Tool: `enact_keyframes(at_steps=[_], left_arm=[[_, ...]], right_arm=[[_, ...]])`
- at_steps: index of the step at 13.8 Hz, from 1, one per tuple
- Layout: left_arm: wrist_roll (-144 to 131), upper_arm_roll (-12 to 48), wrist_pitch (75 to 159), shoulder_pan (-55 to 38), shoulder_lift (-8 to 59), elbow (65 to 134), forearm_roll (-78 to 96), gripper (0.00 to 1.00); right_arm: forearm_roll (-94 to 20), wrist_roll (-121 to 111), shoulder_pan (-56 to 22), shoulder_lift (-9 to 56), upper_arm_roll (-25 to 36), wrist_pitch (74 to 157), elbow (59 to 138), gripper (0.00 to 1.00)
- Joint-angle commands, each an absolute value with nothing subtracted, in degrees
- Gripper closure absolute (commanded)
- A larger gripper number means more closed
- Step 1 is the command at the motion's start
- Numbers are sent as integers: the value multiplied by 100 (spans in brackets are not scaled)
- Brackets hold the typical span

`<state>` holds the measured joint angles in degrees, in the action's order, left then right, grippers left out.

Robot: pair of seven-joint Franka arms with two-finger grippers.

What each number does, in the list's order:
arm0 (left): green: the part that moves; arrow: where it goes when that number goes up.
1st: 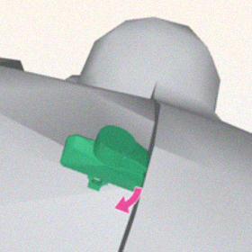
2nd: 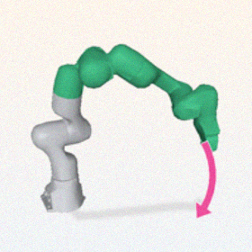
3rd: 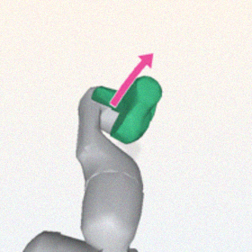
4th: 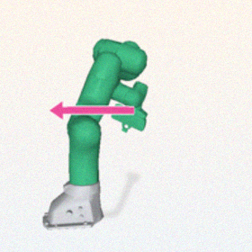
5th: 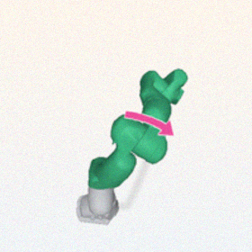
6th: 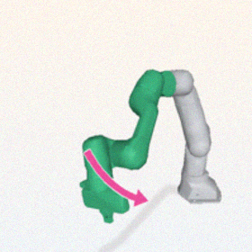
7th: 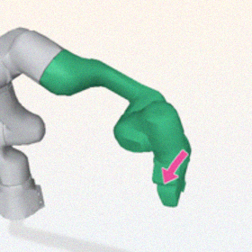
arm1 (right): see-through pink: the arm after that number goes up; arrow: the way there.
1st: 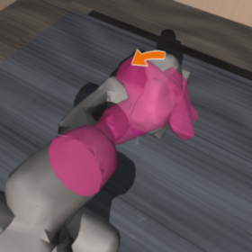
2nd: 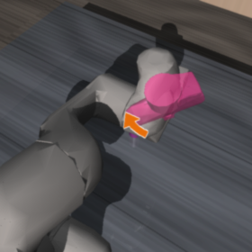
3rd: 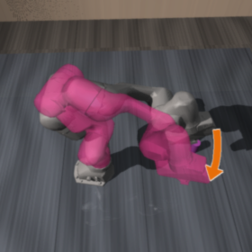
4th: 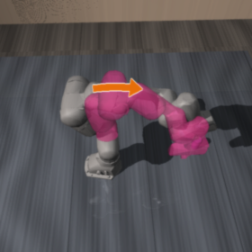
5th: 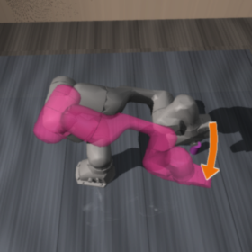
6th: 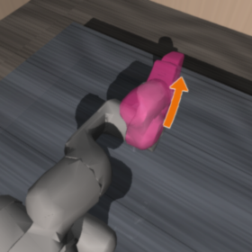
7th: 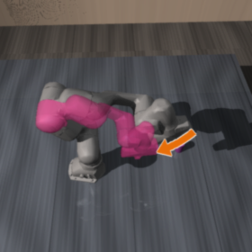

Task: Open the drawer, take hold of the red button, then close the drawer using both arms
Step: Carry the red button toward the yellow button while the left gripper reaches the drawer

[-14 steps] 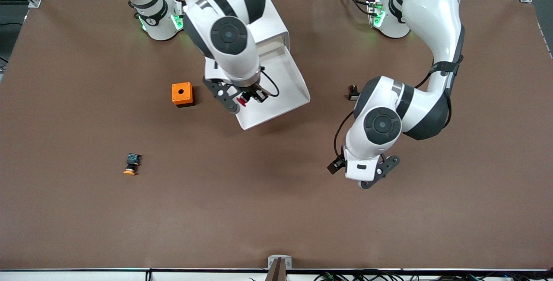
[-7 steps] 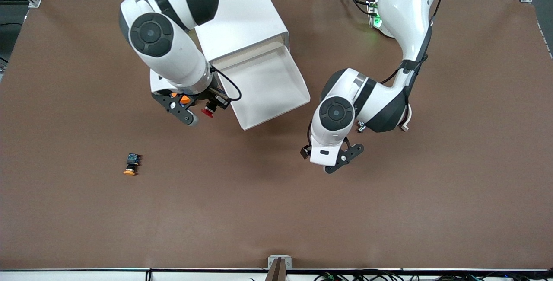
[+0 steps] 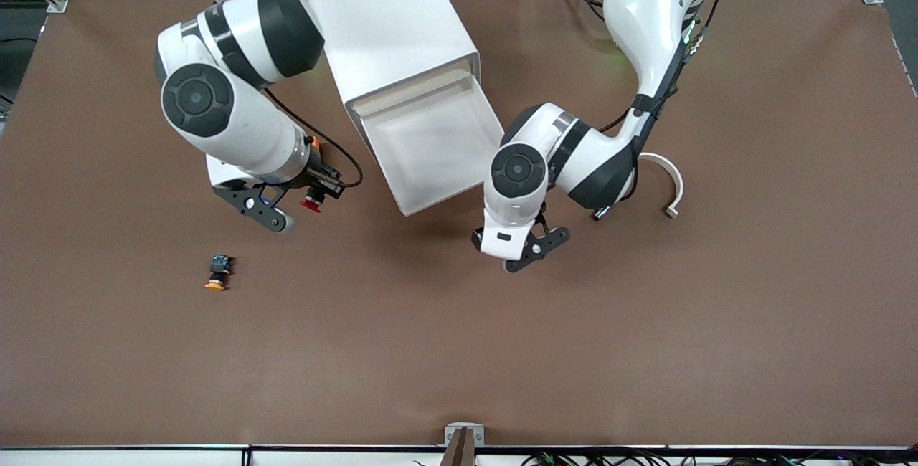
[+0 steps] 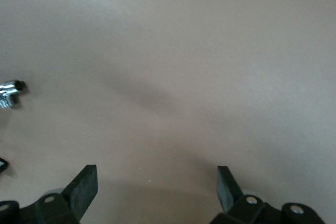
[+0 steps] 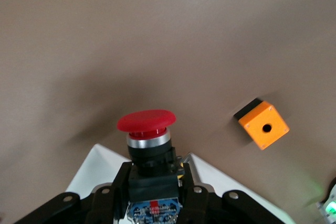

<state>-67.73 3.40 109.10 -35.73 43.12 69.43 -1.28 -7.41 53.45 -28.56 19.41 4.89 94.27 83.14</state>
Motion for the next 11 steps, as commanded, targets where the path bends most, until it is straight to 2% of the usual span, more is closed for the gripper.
enact_keyframes(at_steps=[1, 11], left_arm=[[-6864, 334, 11021, -3726, 4342, 6943, -141, 0], [-7321, 334, 11021, -4359, 4351, 6943, 220, 0]], right_arm=[[-624, 4810, -2603, 1811, 413, 9579, 8586, 100], [-519, 2823, -1785, 1819, 413, 11302, 9887, 100]])
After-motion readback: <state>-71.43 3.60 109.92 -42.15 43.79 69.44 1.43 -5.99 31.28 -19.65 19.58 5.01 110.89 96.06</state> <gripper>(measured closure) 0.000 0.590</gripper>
